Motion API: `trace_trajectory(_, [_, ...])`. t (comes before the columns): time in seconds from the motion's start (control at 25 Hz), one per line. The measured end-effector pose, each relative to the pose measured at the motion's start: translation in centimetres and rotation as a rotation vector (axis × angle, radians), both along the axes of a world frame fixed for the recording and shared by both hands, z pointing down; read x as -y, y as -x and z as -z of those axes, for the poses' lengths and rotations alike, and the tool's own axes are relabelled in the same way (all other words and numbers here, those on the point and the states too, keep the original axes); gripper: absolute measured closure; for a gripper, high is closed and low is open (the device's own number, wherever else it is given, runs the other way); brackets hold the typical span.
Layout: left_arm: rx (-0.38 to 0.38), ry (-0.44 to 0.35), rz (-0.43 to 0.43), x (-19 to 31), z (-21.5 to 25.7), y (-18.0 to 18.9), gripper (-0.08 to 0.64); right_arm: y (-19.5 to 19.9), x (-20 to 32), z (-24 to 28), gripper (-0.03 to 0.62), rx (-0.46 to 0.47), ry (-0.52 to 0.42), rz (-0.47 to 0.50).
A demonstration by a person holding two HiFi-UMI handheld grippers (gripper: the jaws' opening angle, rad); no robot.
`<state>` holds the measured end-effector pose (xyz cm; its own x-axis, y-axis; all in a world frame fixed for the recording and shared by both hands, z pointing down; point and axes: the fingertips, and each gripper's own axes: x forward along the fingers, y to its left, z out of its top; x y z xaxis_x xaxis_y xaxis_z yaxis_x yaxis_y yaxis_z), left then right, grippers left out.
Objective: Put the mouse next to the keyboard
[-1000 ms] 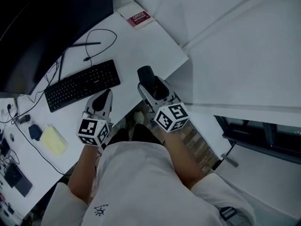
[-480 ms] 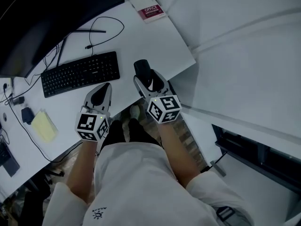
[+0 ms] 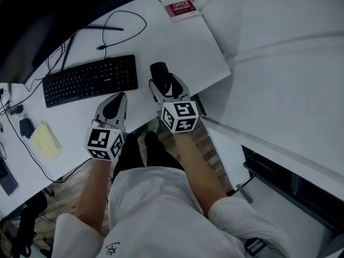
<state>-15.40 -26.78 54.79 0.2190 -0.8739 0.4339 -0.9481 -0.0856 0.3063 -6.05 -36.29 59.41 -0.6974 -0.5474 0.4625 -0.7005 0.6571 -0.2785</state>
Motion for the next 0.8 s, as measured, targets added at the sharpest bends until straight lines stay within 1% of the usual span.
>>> trace_trajectory(0.32, [0.001,0.025,0.012,0.4,-2.3,0.5,0.549,1.2,0.9,-4.3,0.281,-0.107,0.018,-0.003])
trace_trajectory(0.64, [-0.013,0.043,0.009,0.4,-3.8,0.8,0.549,2.8,1.5,-6.0,0.281,-0.172,0.005,-0.002])
trace_trajectory(0.8, [-0.027,0.049,0.026,0.5,-4.2,1.1,0.549,2.9,1.4,-7.1,0.281,-0.199,0.016,-0.006])
